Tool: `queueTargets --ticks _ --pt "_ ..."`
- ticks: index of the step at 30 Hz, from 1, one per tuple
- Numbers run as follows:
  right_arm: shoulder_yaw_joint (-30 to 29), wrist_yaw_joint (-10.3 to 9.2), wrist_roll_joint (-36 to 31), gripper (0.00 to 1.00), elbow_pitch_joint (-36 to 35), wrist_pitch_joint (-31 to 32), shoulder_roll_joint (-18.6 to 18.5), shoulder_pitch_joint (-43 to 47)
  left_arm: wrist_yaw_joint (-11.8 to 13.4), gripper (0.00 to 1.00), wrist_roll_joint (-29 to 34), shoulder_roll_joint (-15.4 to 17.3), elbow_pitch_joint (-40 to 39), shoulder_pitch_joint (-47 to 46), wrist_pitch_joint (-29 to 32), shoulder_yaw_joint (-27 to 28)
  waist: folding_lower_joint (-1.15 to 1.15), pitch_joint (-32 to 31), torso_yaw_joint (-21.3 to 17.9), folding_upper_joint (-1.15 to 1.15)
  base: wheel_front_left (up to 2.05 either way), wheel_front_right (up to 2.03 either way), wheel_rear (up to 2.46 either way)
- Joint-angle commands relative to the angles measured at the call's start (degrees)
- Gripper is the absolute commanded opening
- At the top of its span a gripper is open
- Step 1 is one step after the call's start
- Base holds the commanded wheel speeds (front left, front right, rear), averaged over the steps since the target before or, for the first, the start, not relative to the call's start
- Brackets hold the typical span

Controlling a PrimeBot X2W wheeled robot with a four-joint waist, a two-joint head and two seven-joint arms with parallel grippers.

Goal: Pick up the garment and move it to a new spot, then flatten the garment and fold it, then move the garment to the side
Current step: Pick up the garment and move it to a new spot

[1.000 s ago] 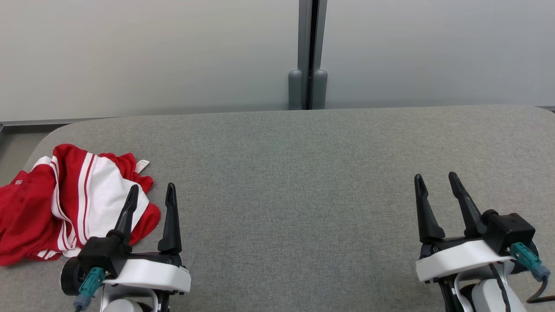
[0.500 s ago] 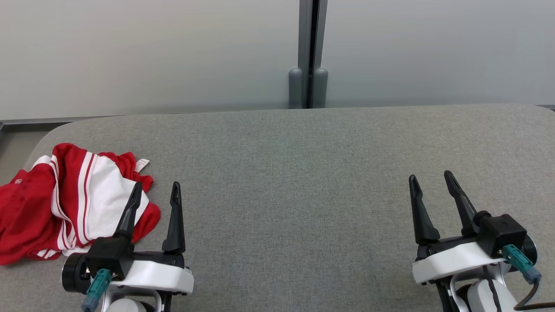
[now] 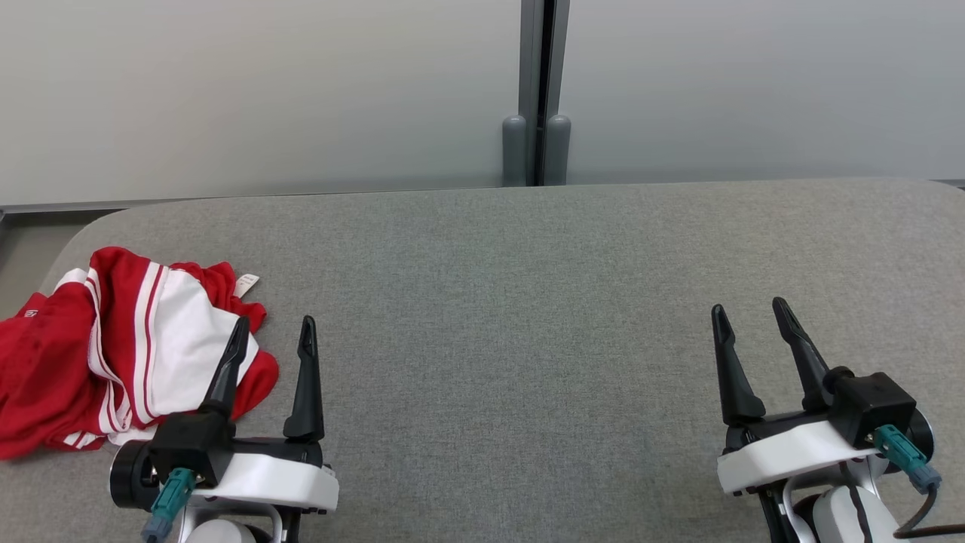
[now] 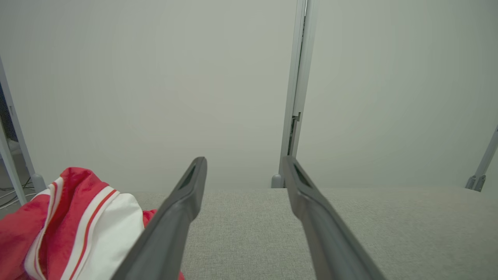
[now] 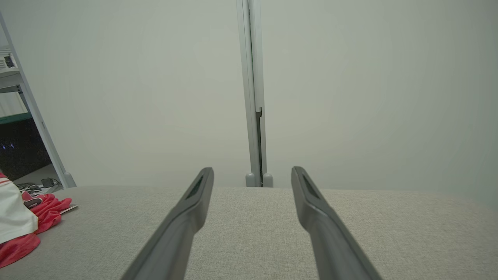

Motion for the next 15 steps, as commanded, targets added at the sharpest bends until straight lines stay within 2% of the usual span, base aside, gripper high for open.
queueTargets --ticks 1,9,15 --pt "-0.1 0.12 0.0 1.0 0.3 -0.4 -0.5 -0.6 0.0 1.0 -0.3 0.3 0.0 -0.7 -0.1 0.0 0.0 0.1 0.0 0.0 0.0 0.0 0.0" --pt "-0.3 0.12 -0.1 1.0 0.2 -0.4 -0.5 -0.6 0.1 1.0 -0.8 0.3 0.7 -1.1 -0.1 0.1 0.0 0.4 0.7 0.0 0.0 0.0 0.0" --pt "-0.1 0.12 -0.2 1.0 -0.2 -0.4 -0.5 -0.6 0.2 1.0 -1.3 0.3 1.3 -1.7 -0.1 0.1 0.0 1.1 2.8 0.0 0.0 0.0 0.0"
